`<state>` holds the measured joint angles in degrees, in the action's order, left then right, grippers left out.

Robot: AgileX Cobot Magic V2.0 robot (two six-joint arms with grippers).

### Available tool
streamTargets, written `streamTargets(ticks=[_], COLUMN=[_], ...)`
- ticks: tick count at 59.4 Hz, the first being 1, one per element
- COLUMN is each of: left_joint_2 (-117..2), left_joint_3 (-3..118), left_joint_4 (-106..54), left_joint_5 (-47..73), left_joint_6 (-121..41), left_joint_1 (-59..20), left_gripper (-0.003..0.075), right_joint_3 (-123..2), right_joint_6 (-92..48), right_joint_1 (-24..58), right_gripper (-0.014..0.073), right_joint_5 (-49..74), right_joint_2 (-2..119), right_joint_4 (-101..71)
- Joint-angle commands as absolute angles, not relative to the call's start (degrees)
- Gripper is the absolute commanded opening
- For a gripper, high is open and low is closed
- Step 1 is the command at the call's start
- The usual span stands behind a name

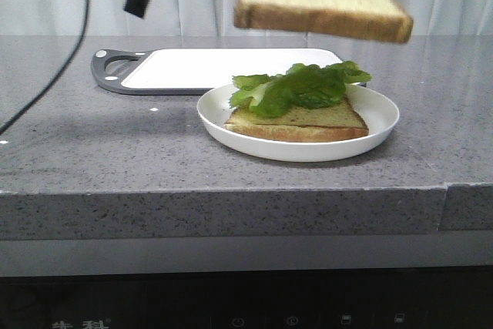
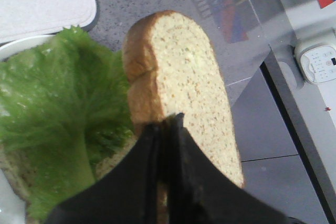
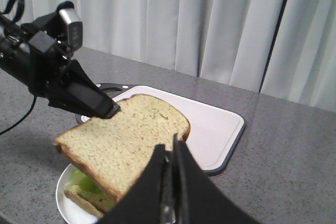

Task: Left arm grabs bread, right arm adds lettuce
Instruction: 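Bring the held bread slice over the lettuce with the left gripper, then release the bread slice onto the lettuce and raise the left gripper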

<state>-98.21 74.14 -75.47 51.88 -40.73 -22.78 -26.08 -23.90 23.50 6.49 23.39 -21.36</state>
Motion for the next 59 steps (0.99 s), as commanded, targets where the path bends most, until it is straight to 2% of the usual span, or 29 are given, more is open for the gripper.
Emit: streamTargets(ticks=[1,31,37,46,49,59], left_joint_2=[-97.6,-98.2,-98.2,-98.2,-98.2,-97.2], left_joint_3=[76.5,76.5,76.5,76.5,76.5,76.5], left_joint_4=[-79.4,-74.8,-73.6,-73.4,-73.4,-73.4], left_joint_5=[52.6,47.1,47.0,47.1,47.2,49.1], left_joint_6=[-41.0,-41.0,-41.0,-41.0,-40.8,-40.8], left_joint_1=[-23.2,-23.2,-23.2,-23.2,-23.2,-21.0], left_gripper=[-0.0020,-0.0015,0.0042,0.0208,0.0237,0.0253], right_joint_3=[-27.5,-27.5,-27.5,-27.5,-27.5,-27.5], right_joint_6=[-24.4,-24.4,-24.4,-24.4,-24.4,-24.4], right_joint_1=[23.6,23.6,23.6,23.6,23.6,23.6], right_gripper=[-0.0062,-0.0062,-0.0062,-0.0062,-0.0062,-0.0062], right_joint_5=[2.6,2.6,2.6,2.6,2.6,2.6], right_joint_2=[23.6,23.6,23.6,23.6,23.6,23.6], right_joint_4=[-21.0,-21.0,-21.0,-21.0,-21.0,-21.0])
